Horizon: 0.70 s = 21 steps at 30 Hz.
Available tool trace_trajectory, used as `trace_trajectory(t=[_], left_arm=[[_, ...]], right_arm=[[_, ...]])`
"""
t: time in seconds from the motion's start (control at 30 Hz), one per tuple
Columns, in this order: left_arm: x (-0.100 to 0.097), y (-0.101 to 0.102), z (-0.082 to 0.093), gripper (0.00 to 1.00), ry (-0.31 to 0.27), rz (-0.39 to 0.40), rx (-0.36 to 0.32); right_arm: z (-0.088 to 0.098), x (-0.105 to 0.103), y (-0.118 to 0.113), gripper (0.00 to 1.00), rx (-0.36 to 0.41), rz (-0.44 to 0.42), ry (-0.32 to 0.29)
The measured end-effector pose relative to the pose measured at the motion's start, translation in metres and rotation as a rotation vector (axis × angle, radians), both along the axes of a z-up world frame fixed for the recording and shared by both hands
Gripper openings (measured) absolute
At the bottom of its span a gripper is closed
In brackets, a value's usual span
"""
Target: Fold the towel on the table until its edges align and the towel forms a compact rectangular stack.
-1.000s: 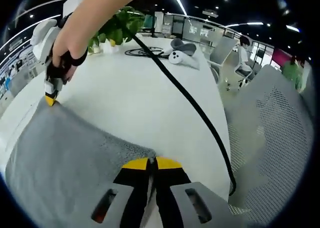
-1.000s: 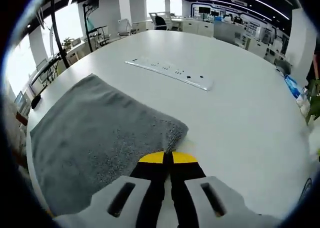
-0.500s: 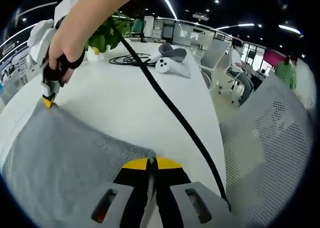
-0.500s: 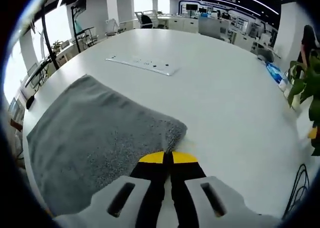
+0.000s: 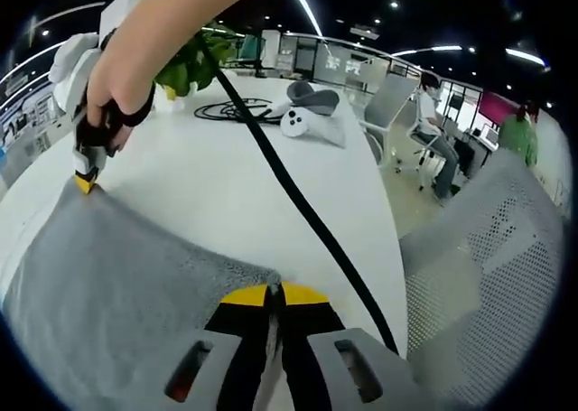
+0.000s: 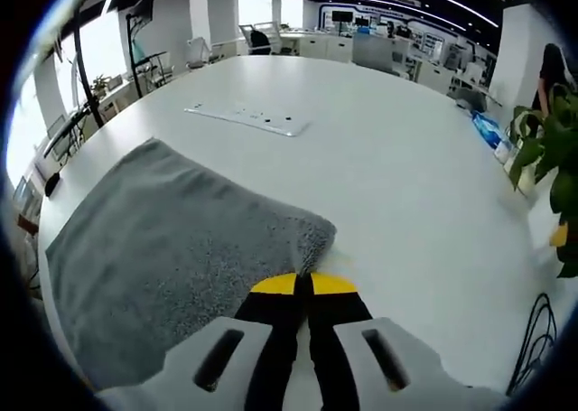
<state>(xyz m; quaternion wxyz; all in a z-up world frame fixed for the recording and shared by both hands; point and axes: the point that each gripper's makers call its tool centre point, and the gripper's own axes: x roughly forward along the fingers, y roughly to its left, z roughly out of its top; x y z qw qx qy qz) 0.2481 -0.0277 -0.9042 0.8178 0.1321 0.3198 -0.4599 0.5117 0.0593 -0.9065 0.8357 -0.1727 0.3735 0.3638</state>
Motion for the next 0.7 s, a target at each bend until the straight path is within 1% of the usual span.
trace_trajectory(t=[0.2,0.4,0.7], left_arm=[[0.0,-0.002,0.001,0.04,0.001,0.002,-0.011],[0.001,0.001,0.011,0.04,-0.01,0.015,-0.03],[0.0,0.013,0.036,0.04,-0.042,0.051,-0.071]], right_arm=[[0.001,0.0,-0.004,0.0,0.016,-0.016,0.005],[0.011,-0.001,-0.002,0.0,0.038,-0.026,0.005],[0.032,-0.002,0.003,0.0,0.082,-0.043,0.01]])
